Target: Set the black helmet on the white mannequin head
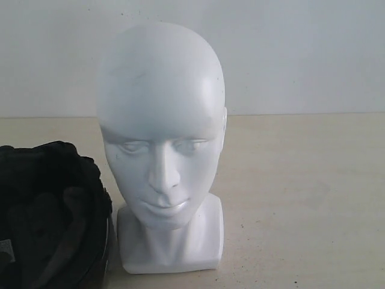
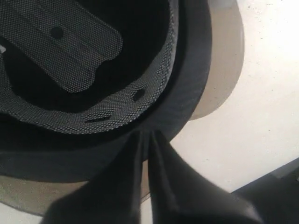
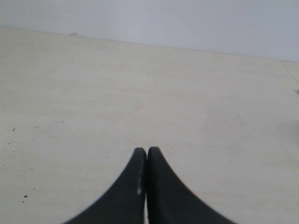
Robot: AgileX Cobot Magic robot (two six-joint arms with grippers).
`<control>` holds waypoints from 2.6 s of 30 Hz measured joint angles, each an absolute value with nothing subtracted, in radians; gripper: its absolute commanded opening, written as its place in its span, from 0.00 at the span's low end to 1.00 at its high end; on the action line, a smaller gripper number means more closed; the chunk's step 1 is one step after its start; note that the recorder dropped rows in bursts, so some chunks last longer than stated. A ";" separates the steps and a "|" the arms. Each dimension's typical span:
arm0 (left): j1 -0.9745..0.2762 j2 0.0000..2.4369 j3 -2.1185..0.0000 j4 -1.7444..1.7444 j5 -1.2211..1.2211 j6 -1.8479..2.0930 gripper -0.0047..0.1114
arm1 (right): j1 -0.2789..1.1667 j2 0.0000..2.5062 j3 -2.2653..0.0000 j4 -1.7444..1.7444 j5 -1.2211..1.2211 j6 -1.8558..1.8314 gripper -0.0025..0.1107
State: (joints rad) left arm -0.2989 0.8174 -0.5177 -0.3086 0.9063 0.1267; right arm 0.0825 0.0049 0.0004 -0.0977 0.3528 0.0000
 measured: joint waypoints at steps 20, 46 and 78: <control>-0.299 0.817 -0.535 0.027 1.008 -0.140 0.08 | 0.083 0.005 0.000 -0.098 0.353 0.000 0.02; -0.299 0.803 -0.564 -0.072 1.016 -0.113 0.08 | 0.083 0.005 0.000 -0.098 0.353 0.000 0.02; -0.299 0.966 -0.564 0.230 0.963 -0.156 0.08 | 0.083 0.005 0.000 -0.098 0.353 0.000 0.02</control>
